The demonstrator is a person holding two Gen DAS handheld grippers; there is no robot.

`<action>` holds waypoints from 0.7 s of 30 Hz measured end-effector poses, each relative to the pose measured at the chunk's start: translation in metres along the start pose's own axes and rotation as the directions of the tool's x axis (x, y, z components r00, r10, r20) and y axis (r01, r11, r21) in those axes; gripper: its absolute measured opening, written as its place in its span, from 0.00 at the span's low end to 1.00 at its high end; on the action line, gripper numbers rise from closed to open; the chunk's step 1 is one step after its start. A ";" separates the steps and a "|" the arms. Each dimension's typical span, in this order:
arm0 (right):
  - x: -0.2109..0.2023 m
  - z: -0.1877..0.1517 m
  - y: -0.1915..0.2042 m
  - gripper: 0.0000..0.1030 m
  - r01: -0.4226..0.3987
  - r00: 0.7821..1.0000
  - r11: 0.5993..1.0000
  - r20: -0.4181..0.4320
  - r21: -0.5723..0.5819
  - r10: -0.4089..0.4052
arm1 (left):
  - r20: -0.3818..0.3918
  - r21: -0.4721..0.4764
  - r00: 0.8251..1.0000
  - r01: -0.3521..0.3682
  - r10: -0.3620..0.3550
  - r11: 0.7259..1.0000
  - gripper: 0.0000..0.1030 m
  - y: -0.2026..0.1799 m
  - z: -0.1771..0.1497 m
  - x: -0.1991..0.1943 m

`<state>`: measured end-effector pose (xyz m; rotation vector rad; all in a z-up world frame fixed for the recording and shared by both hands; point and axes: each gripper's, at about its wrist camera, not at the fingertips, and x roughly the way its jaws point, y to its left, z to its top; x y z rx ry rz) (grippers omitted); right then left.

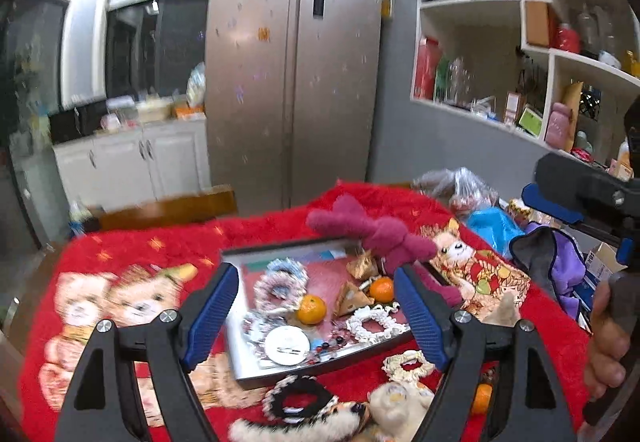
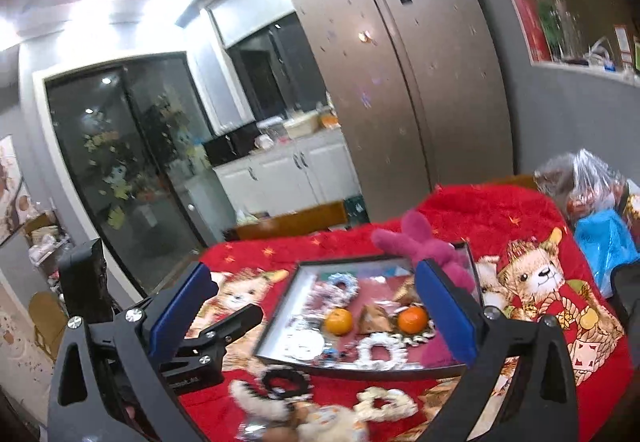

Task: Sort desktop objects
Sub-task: 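Withdraw both tools from the tray back toward the toys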

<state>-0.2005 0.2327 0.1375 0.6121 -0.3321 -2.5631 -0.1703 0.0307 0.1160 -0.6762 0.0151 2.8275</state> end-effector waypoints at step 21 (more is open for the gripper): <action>-0.095 -0.166 -0.011 1.00 0.184 0.981 0.983 -0.062 -0.017 -0.185 | -0.152 -0.124 0.981 0.101 -0.120 0.987 0.82 -0.031 -0.149 -0.058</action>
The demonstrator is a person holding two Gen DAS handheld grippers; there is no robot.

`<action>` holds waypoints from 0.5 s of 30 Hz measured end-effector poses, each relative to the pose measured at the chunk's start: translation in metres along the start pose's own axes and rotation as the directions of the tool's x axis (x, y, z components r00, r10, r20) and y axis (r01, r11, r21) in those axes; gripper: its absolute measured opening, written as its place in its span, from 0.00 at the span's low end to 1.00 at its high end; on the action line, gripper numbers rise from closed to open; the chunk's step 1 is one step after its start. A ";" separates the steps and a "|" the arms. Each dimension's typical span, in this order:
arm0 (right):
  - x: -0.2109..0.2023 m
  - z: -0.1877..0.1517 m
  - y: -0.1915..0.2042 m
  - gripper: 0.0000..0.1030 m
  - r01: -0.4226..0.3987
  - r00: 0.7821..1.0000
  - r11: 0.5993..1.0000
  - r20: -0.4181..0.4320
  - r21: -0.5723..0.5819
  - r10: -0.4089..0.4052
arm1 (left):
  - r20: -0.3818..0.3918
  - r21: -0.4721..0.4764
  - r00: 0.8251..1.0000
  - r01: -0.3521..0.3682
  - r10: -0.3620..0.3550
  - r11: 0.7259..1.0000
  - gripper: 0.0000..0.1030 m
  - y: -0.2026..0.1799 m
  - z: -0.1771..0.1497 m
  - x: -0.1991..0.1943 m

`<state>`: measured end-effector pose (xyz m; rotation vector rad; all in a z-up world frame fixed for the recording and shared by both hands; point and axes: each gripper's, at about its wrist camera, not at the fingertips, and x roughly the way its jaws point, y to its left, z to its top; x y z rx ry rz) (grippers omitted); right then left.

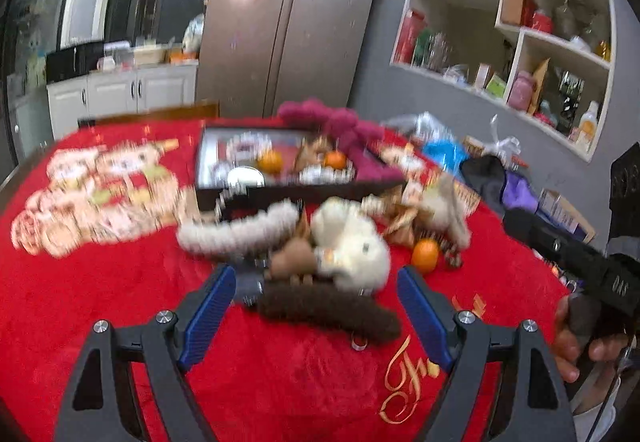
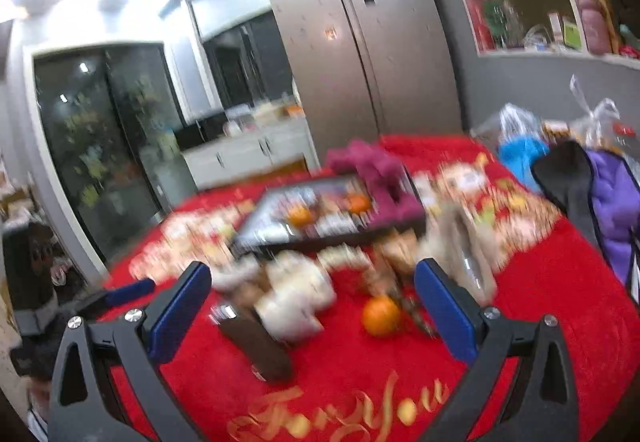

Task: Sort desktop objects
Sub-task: 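Withdraw both tools from the tray back toward the toys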

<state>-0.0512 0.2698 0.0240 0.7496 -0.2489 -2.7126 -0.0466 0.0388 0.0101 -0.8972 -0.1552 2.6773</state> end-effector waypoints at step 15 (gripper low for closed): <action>0.063 -0.025 0.001 1.00 -0.119 0.978 0.993 -0.172 0.027 0.122 | -0.148 0.101 0.988 -0.036 0.051 0.994 0.82 -0.015 -0.017 0.051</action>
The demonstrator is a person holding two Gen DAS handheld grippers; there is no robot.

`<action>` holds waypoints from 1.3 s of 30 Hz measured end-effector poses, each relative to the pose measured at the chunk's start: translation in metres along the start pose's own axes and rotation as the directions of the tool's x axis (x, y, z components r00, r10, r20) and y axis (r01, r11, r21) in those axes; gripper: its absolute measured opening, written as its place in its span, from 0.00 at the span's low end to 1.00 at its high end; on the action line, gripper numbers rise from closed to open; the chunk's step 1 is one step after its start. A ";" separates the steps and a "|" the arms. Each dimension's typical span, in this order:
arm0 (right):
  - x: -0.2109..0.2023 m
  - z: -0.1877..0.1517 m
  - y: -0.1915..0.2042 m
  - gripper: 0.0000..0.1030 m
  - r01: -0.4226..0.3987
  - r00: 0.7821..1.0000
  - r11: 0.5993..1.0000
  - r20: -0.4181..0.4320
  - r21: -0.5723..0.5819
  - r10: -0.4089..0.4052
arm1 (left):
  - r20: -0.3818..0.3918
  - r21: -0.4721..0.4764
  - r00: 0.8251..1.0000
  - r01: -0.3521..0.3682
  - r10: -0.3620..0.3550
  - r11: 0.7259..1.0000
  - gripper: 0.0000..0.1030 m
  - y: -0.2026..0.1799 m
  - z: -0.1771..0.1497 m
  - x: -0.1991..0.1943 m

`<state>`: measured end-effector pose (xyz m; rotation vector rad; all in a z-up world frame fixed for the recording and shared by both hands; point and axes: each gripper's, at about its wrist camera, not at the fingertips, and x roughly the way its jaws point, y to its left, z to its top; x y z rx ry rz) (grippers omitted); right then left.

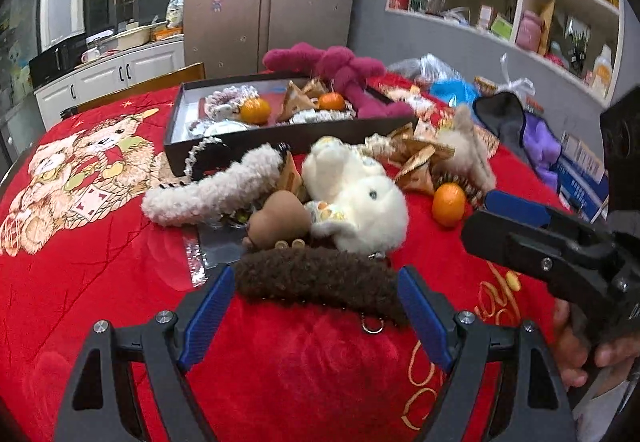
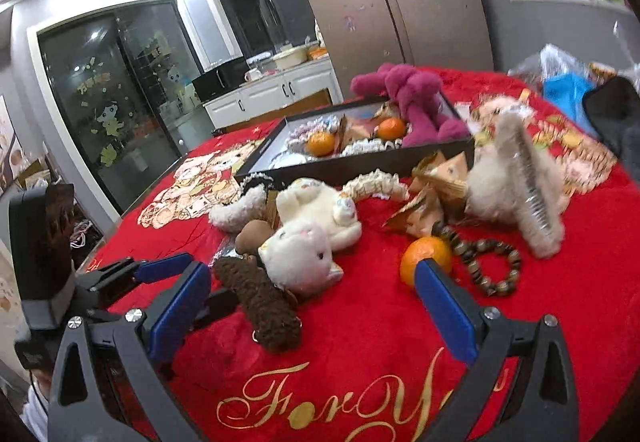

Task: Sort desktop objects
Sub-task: 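Withdraw both tools from the tray back toward the toys, then grasp the orange with the right tool while the left tool grasps the brown fuzzy stick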

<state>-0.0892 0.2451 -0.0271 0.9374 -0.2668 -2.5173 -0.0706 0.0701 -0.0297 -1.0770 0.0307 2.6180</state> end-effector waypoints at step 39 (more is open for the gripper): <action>0.069 0.007 -0.029 0.38 0.208 0.961 0.977 -0.179 -0.045 -0.212 | -0.041 -0.121 0.997 0.064 -0.070 0.991 0.83 0.007 -0.011 0.014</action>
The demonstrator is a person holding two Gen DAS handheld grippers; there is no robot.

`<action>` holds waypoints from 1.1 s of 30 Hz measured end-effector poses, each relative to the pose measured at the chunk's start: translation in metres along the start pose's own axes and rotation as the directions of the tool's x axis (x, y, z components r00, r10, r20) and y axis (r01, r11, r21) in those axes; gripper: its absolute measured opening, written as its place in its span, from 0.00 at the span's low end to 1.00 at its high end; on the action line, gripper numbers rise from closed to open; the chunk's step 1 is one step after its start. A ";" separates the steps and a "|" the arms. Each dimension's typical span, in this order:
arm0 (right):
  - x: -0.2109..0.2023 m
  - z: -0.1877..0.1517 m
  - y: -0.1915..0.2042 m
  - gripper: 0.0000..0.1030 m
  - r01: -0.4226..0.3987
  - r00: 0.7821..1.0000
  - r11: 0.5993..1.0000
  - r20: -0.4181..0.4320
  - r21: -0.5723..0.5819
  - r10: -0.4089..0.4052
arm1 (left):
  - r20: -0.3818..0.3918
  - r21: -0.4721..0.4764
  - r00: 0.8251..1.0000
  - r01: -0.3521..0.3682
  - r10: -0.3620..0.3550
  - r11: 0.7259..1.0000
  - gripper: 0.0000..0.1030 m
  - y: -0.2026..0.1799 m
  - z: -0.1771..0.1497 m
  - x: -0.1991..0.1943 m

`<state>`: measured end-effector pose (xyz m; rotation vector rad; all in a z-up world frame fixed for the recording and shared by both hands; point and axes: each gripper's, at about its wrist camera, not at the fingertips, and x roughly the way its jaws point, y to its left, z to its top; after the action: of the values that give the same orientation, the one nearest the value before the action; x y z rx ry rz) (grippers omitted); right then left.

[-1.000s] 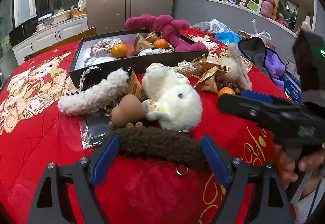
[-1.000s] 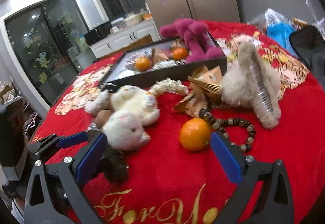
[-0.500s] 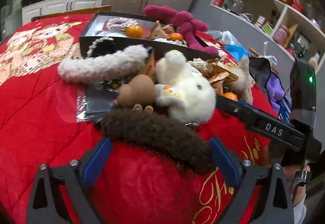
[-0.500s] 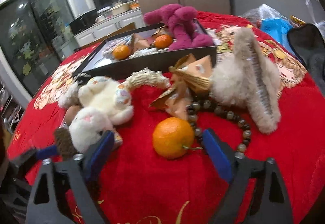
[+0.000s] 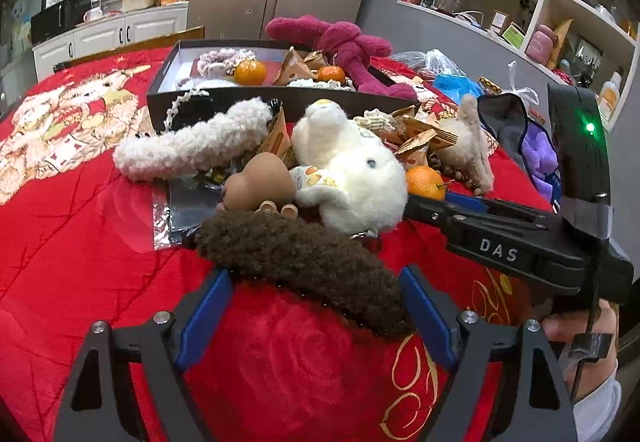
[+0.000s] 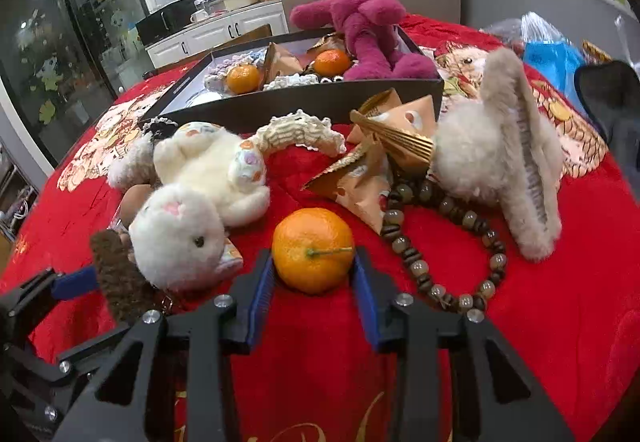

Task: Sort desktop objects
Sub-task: 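Grasp the orange with the right tool while the left tool grasps the brown fuzzy stick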

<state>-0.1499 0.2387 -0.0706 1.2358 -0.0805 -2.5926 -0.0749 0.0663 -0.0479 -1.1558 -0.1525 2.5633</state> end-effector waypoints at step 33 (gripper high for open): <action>-0.034 -0.014 -0.009 0.37 -0.106 0.989 0.992 0.108 0.063 0.099 | -0.061 -0.132 0.995 0.066 -0.075 0.989 0.81 0.001 0.007 0.012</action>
<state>-0.1203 0.2578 -0.0552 1.0868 -0.2494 -2.5829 -0.0879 0.0696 -0.0516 -1.2568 -0.3432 2.4813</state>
